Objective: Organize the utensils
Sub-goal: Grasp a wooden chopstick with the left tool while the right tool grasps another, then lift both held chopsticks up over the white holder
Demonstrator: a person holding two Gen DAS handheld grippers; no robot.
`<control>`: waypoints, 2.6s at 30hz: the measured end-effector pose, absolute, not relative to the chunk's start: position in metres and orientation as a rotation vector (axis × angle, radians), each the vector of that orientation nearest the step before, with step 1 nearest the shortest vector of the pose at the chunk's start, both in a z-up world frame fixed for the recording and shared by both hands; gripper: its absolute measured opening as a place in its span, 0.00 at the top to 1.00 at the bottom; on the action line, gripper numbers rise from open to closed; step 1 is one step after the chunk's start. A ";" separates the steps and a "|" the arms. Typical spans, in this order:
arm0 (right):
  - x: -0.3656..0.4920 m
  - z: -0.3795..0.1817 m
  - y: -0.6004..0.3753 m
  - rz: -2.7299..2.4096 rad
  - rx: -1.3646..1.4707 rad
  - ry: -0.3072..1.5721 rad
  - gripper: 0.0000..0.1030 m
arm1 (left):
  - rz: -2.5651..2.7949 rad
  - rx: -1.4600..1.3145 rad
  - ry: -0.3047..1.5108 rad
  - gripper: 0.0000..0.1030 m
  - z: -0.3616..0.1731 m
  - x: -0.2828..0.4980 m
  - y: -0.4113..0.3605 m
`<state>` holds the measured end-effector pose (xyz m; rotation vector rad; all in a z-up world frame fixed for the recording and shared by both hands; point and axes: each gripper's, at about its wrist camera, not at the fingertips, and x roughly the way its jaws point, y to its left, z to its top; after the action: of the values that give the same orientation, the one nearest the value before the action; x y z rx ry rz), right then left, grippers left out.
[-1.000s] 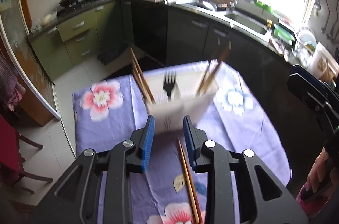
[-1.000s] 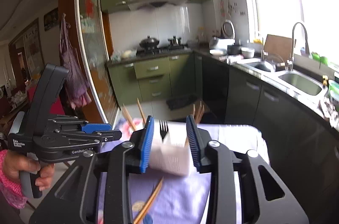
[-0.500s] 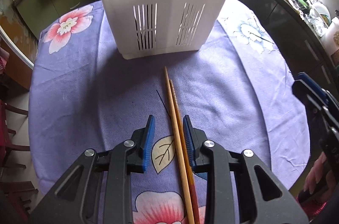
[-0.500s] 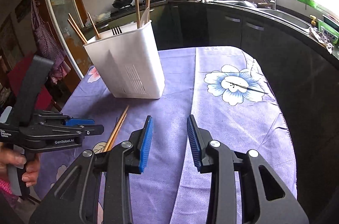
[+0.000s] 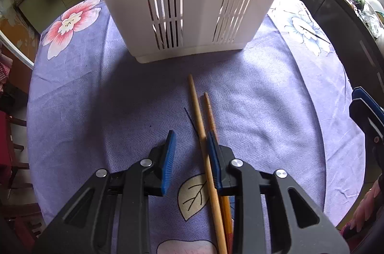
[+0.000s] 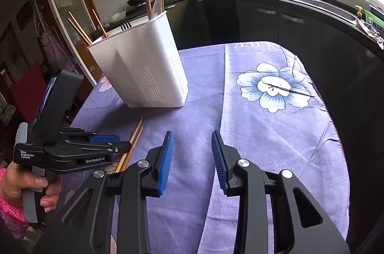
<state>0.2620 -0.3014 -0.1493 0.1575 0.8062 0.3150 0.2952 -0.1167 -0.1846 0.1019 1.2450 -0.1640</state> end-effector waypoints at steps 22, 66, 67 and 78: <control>0.266 -0.169 -0.264 0.324 0.092 0.902 0.66 | -0.124 0.039 1.161 0.94 -0.157 0.285 -0.062; 0.283 -0.176 -0.175 0.391 -0.026 0.910 0.94 | -0.118 -0.021 1.127 0.94 -0.140 0.273 -0.029; 0.280 -0.167 -0.181 0.397 -0.007 0.883 0.94 | -0.121 -0.021 1.125 0.94 -0.138 0.272 -0.030; 0.233 -0.086 -0.231 0.424 0.095 0.670 0.94 | -0.154 -0.009 1.068 0.94 -0.107 0.258 -0.038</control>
<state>0.2329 -0.2310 -0.0860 0.0953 0.6695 0.4239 0.2579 -0.0384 -0.1069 -0.0092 1.0676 -0.1544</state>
